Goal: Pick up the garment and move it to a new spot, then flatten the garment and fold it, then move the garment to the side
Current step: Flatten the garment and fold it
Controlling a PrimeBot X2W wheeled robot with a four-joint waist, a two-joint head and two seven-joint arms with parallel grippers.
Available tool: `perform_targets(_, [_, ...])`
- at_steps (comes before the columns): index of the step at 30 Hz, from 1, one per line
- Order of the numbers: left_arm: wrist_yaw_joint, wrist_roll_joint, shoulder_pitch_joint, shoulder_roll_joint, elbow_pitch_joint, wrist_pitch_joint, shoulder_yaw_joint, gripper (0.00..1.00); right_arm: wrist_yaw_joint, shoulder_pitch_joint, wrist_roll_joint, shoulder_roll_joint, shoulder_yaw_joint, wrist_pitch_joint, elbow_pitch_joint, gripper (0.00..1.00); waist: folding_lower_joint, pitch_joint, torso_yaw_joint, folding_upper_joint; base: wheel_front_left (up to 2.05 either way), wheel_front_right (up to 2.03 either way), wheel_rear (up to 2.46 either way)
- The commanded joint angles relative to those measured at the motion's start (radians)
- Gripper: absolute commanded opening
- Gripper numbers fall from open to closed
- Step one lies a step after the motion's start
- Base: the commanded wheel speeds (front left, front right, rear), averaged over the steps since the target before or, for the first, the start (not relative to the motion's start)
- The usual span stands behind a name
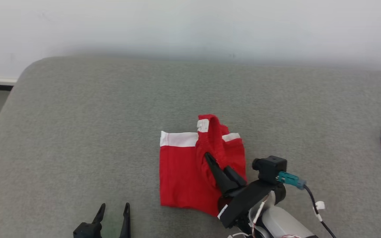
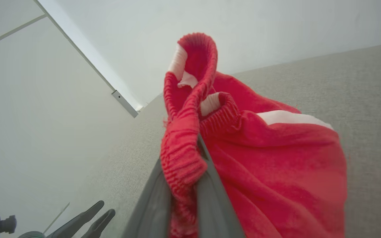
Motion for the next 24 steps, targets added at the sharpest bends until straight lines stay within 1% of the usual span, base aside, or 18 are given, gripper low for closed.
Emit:
perform_targets(1, [0.001,-0.01,0.017,-0.001,0.001,-0.003,-0.004,1.0,0.0,-0.02,0.001,0.013,0.016,-0.003,0.025,0.0,0.0,-0.006,0.062,0.0,0.0,0.0,0.0])
perform_targets(2, [0.003,-0.009,0.018,-0.001,0.0,-0.003,-0.005,1.0,0.0,-0.032,-0.003,0.02,0.029,-0.004,0.047,0.33,0.0,-0.006,0.072,0.0,0.0,0.0,0.0])
perform_targets(3, [0.005,-0.012,0.019,-0.001,0.001,-0.003,-0.008,1.0,0.0,-0.045,-0.009,0.026,0.036,-0.013,0.067,0.45,0.0,-0.006,0.084,0.0,0.0,0.0,0.0])
perform_targets(4, [0.007,-0.011,0.019,-0.001,0.001,-0.003,-0.006,1.0,0.0,-0.057,-0.009,0.034,0.04,-0.024,0.089,1.0,0.0,-0.006,0.092,0.0,0.0,0.0,0.0])
perform_targets(7, [0.009,-0.006,0.015,-0.001,-0.004,-0.003,-0.003,1.0,0.0,-0.082,0.002,0.055,0.065,-0.053,0.136,1.0,0.0,-0.007,0.11,0.0,0.0,0.0,0.0])
perform_targets(10, [0.011,-0.007,0.015,-0.001,-0.013,-0.003,0.004,1.0,0.0,-0.098,0.013,0.063,0.077,-0.083,0.164,1.0,0.0,-0.008,0.111,0.0,0.0,0.0,0.0])
perform_targets(13, [0.019,-0.002,0.015,-0.002,-0.029,-0.003,0.012,1.0,0.0,-0.105,-0.009,0.065,0.051,-0.106,0.192,1.0,0.0,-0.011,0.095,0.0,0.0,0.0,0.0])
perform_targets(15, [0.021,0.004,0.017,-0.001,-0.049,-0.003,0.02,1.0,0.0,-0.095,-0.046,0.055,-0.004,-0.112,0.21,1.0,0.0,-0.014,0.077,0.0,0.0,0.0,0.0])
perform_targets(17, [0.025,0.014,0.019,-0.001,-0.07,-0.003,0.031,1.0,0.0,-0.069,-0.104,0.046,-0.113,-0.112,0.192,1.0,0.0,-0.015,0.054,0.0,0.0,0.0,0.0])
perform_targets(18, [0.027,0.02,0.019,-0.001,-0.083,-0.003,0.036,1.0,0.0,-0.047,-0.151,0.042,-0.172,-0.112,0.182,1.0,0.0,-0.015,0.044,0.0,0.0,0.0,0.0])
perform_targets(21, [0.03,0.037,0.024,-0.001,-0.12,-0.003,0.052,1.0,0.0,0.021,-0.272,0.053,-0.318,-0.112,0.133,1.0,0.0,-0.015,0.009,0.0,0.0,0.0,0.0])
perform_targets(22, [0.03,0.037,0.024,-0.001,-0.12,-0.003,0.052,1.0,0.0,0.021,-0.272,0.053,-0.318,-0.112,0.133,1.0,0.0,-0.015,0.009,0.0,0.0,0.0,0.0])
perform_targets(24, [0.032,0.046,0.029,-0.001,-0.14,-0.003,0.064,1.0,0.0,0.059,-0.34,0.06,-0.397,-0.113,0.092,1.0,0.0,-0.015,-0.013,0.0,0.0,0.0,0.0])
